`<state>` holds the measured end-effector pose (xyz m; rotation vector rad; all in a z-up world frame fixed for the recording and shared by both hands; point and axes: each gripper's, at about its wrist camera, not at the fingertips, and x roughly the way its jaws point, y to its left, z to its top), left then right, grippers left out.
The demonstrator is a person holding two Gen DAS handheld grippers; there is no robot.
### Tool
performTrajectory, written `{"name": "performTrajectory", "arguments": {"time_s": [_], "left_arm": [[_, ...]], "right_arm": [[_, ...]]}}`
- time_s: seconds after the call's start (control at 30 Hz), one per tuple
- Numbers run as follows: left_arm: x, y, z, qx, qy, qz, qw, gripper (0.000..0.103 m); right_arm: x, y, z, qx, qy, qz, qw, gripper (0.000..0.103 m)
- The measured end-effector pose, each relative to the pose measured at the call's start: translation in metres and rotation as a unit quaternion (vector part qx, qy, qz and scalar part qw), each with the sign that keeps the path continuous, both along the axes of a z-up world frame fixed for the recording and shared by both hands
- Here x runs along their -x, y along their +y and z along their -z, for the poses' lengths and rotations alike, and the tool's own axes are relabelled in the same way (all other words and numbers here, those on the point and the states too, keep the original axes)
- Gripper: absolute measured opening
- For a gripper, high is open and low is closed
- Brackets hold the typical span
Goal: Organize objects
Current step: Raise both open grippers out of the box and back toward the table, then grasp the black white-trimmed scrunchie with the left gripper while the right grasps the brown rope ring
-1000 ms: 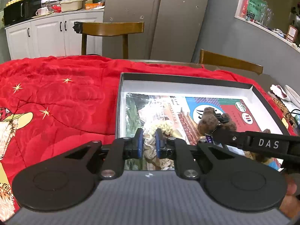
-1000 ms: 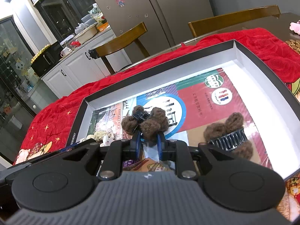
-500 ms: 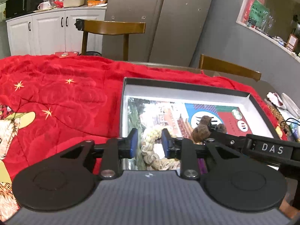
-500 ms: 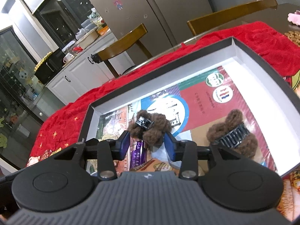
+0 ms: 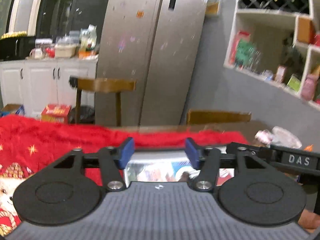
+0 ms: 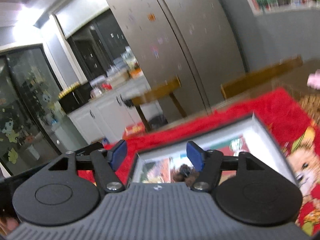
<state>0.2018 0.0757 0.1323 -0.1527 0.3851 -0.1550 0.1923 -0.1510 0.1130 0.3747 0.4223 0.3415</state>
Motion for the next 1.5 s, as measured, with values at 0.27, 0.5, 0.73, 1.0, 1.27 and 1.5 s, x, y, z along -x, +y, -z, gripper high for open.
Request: {"name": "performTrajectory", "arguments": {"time_s": [0.27,0.5,0.73,1.0,1.27,1.5], "left_arm": [[0.085,0.002,-0.064,-0.002,-0.110,-0.010,0.9939,0.071],[0.165,-0.018,-0.067,-0.048,-0.113,-0.022,0.9922,0.071],[0.239,-0.032,-0.019,-0.121,-0.120,-0.014,0.9852,0.071],[0.229,-0.015,0.052,-0.073,-0.032,-0.008,0.9968,0.071],[0.172,-0.019,0.105,-0.075,0.049,0.022,0.9957,0.071],[0.148,-0.013,0.135,-0.094,0.091,-0.001,0.9913,0.071]], "right_arm": [[0.084,-0.012,-0.041,0.019,-0.072,0.019,0.997,0.087],[0.135,-0.009,-0.027,0.008,-0.089,0.047,0.995,0.095],[0.155,0.005,0.014,0.018,-0.084,0.047,0.995,0.100],[0.142,0.014,0.069,0.028,-0.028,0.079,0.996,0.100],[0.131,0.022,0.108,0.056,0.031,0.072,0.995,0.100],[0.126,0.036,0.128,0.071,0.082,0.024,0.994,0.100]]}}
